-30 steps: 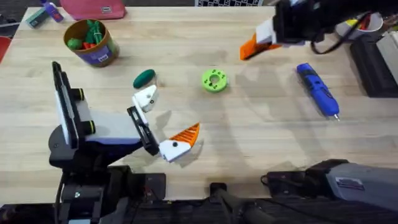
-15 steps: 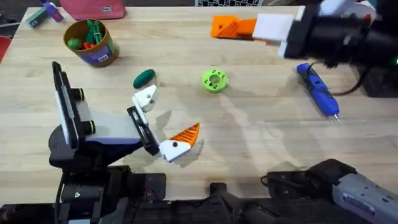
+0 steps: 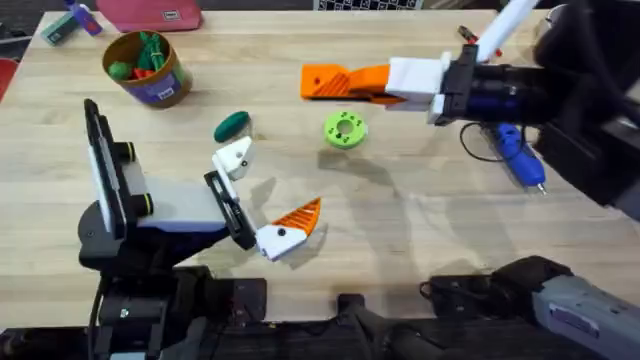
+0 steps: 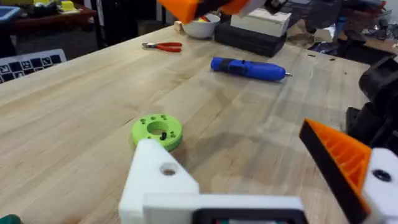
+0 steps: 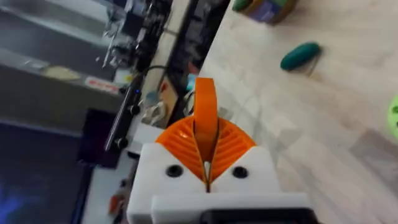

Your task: Pick up the gripper from the table and insert it into the empty holder that is missing its gripper. Then pick up a screw, insert it into the mounting hole, and use the screwdriver to tighten it. Finally, clean up the table by picking up the vegetable and placing it into the bucket.

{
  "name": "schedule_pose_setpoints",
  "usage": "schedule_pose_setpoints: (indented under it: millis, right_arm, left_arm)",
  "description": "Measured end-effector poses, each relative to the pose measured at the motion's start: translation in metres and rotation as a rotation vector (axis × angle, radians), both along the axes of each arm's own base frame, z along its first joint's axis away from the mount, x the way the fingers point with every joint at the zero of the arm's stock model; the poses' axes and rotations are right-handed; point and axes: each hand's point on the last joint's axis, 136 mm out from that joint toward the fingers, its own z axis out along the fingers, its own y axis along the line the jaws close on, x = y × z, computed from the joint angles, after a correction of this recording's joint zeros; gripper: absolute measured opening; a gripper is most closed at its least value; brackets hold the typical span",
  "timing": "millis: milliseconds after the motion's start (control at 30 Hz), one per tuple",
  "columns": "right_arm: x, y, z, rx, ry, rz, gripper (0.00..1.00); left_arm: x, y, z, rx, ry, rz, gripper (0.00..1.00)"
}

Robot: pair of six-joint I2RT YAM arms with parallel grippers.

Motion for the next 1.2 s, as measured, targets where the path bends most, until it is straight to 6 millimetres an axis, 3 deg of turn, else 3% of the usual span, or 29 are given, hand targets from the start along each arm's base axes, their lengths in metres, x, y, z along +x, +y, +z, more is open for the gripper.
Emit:
schedule_pose_setpoints:
  millis: [167, 533, 933, 1200]
  right_arm:
    - [0.004, 0.005, -0.021, 0.047, 0.104, 0.135, 0.009]
    - [0.003, 0.014, -0.027, 0.168, 0.155, 0.411, 0.009]
    - [0.004, 0.016, -0.077, 0.174, 0.433, 0.488, 0.009]
    - [-0.008, 0.034, -0.091, 0.159, 0.424, 0.557, 0.009]
  left_arm:
    - [0.000, 0.000, 0.000, 0.000, 0.000, 0.000, 0.987]
    - [0.000, 0.000, 0.000, 0.000, 0.000, 0.000, 0.988]
    - [0.000, 0.000, 0.000, 0.000, 0.000, 0.000, 0.988]
    - [0.000, 0.000, 0.000, 0.000, 0.000, 0.000, 0.988]
